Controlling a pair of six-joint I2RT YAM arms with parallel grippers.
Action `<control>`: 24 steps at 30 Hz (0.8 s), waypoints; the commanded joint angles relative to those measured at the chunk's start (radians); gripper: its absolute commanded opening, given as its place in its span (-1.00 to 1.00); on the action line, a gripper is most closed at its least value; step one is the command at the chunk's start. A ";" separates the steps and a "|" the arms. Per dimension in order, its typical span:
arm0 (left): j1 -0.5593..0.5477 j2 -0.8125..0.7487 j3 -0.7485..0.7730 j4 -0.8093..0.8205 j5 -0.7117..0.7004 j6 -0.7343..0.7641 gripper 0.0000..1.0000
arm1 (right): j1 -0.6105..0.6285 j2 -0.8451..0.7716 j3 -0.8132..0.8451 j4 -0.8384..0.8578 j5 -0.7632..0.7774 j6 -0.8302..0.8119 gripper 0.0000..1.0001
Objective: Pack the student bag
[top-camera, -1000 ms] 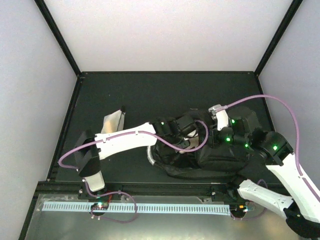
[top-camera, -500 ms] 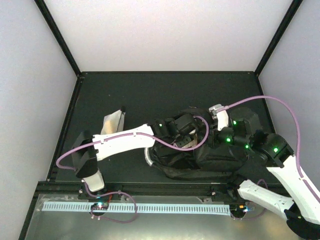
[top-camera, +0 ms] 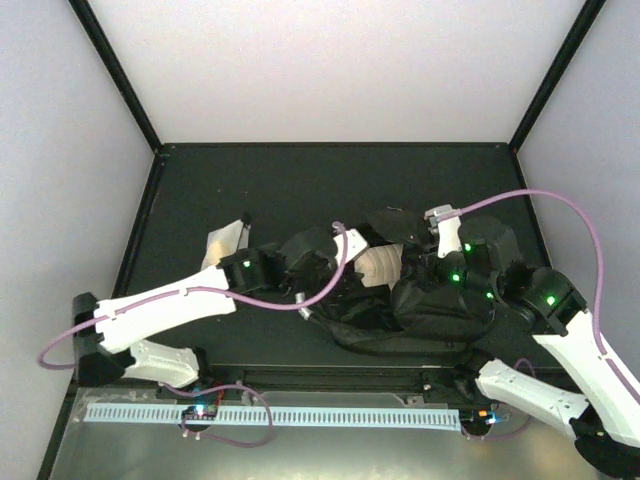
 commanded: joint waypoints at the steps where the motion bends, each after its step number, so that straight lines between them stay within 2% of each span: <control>1: 0.024 -0.107 -0.084 0.012 0.055 -0.090 0.55 | 0.000 -0.002 -0.004 0.031 0.101 0.005 -0.94; 3: 0.061 -0.130 -0.117 -0.005 0.118 -0.135 0.50 | -0.001 0.005 0.003 0.025 0.102 -0.001 -0.94; 4: 0.088 -0.132 -0.125 -0.014 0.180 -0.165 0.40 | 0.001 0.006 0.005 0.027 0.102 -0.002 -0.94; 7: 0.143 -0.106 -0.133 0.001 0.407 -0.248 -0.08 | 0.000 0.004 0.006 0.038 0.091 -0.004 -0.93; 9: 0.152 -0.071 -0.117 0.023 0.497 -0.303 -0.51 | 0.000 0.005 0.008 0.045 0.077 -0.005 -0.93; 11: 0.152 -0.018 -0.106 0.053 0.541 -0.368 -0.79 | 0.000 0.006 0.007 0.052 0.067 -0.005 -0.92; 13: 0.152 0.027 -0.102 0.093 0.580 -0.421 -0.88 | -0.001 0.006 0.006 0.059 0.057 -0.002 -0.92; 18: 0.151 0.143 -0.097 0.152 0.587 -0.568 -0.97 | 0.000 0.002 0.007 0.075 0.033 -0.002 -0.92; 24: 0.135 0.173 -0.137 0.191 0.303 -0.722 -0.97 | 0.000 -0.012 -0.010 0.124 -0.027 -0.004 -0.93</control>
